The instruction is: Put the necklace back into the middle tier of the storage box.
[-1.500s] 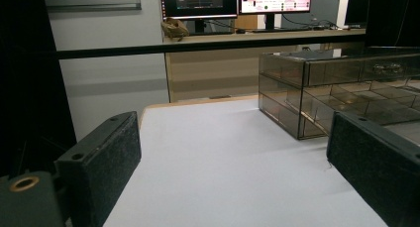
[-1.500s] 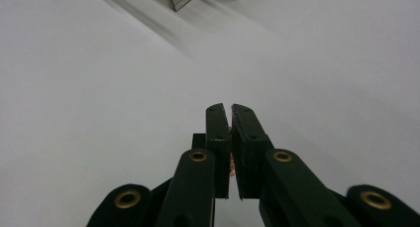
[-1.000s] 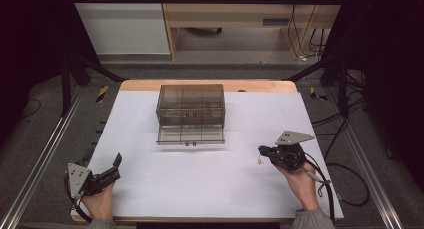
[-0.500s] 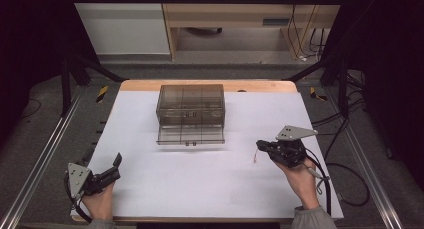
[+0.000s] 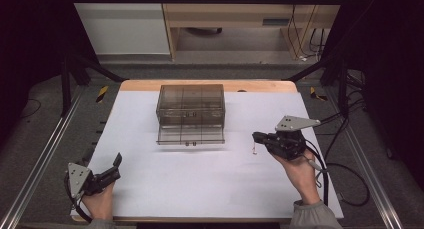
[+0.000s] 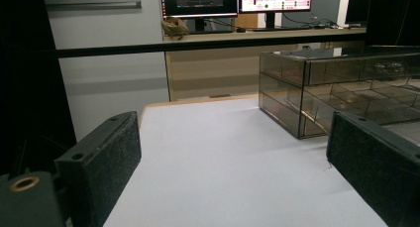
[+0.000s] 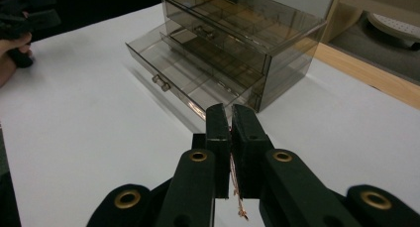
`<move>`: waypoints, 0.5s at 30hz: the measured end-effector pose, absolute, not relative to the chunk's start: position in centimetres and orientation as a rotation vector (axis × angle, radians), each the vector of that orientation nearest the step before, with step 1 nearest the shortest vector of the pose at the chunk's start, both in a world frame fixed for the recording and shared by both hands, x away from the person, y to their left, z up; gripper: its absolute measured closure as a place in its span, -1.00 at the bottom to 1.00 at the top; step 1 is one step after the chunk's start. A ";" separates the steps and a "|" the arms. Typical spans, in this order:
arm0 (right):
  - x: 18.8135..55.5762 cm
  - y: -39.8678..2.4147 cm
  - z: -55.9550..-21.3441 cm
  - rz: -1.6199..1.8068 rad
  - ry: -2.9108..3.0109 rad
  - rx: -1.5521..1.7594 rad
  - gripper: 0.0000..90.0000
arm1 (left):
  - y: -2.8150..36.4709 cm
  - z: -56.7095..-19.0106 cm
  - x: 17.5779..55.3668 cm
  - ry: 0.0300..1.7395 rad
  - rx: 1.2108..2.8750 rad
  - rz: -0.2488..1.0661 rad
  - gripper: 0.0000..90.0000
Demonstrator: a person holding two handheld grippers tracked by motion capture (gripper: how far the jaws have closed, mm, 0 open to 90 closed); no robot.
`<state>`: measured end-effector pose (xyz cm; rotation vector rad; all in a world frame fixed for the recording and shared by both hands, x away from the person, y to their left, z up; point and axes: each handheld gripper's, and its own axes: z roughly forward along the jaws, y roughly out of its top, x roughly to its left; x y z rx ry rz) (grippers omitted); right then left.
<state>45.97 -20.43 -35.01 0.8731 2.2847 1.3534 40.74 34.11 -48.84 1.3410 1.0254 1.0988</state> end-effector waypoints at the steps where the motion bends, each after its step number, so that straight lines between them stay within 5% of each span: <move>1: 46.0 -20.4 -35.0 1.353 2.285 0.873 0.93 | 34.1 -48.8 40.7 1.026 1.341 1.099 -0.86; 15: 47.1 -18.3 -31.6 1.395 2.270 0.807 0.93 | 34.1 -48.8 40.8 1.028 1.342 1.097 -0.85</move>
